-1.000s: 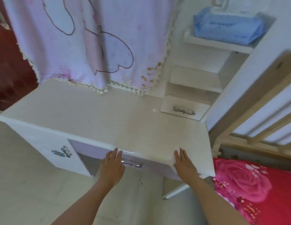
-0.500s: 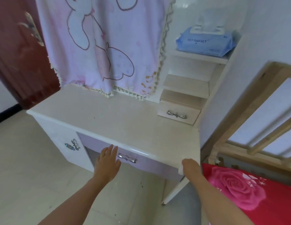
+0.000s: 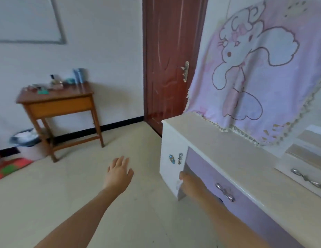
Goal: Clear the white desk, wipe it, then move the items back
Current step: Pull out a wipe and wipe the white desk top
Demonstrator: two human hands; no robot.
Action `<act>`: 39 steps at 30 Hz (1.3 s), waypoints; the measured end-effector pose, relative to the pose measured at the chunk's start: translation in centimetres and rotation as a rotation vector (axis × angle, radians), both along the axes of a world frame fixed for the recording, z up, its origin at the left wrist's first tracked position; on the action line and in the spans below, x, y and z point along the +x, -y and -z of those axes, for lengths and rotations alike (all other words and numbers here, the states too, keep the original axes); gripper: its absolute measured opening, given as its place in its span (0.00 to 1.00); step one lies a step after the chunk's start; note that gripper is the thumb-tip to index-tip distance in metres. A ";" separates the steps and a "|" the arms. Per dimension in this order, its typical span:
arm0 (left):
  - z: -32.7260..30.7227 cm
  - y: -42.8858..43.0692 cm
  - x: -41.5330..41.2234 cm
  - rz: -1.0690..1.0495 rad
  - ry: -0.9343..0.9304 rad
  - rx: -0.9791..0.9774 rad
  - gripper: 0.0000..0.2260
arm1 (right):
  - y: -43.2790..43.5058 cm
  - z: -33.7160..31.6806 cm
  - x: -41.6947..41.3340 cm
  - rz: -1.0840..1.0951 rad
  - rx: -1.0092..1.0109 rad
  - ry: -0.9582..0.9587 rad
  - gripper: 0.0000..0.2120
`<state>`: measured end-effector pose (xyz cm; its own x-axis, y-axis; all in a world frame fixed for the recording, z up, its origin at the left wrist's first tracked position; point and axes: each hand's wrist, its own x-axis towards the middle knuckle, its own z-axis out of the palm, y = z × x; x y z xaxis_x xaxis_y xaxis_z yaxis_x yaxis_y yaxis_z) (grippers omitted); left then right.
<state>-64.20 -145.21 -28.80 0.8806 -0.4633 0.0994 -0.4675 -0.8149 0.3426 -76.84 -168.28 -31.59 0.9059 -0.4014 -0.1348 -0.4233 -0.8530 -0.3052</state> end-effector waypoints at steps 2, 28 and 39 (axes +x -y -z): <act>-0.2 -6.6 0.1 -0.117 0.004 -0.018 0.22 | -4.5 -1.4 3.1 -0.119 -0.002 0.080 0.08; -4.5 -50.0 1.3 -0.841 0.184 -0.091 0.21 | -47.0 -9.8 26.0 -0.917 0.226 0.179 0.05; -2.8 -59.7 13.3 -0.866 0.101 -0.028 0.21 | -58.6 -7.4 40.2 -0.972 0.241 0.135 0.03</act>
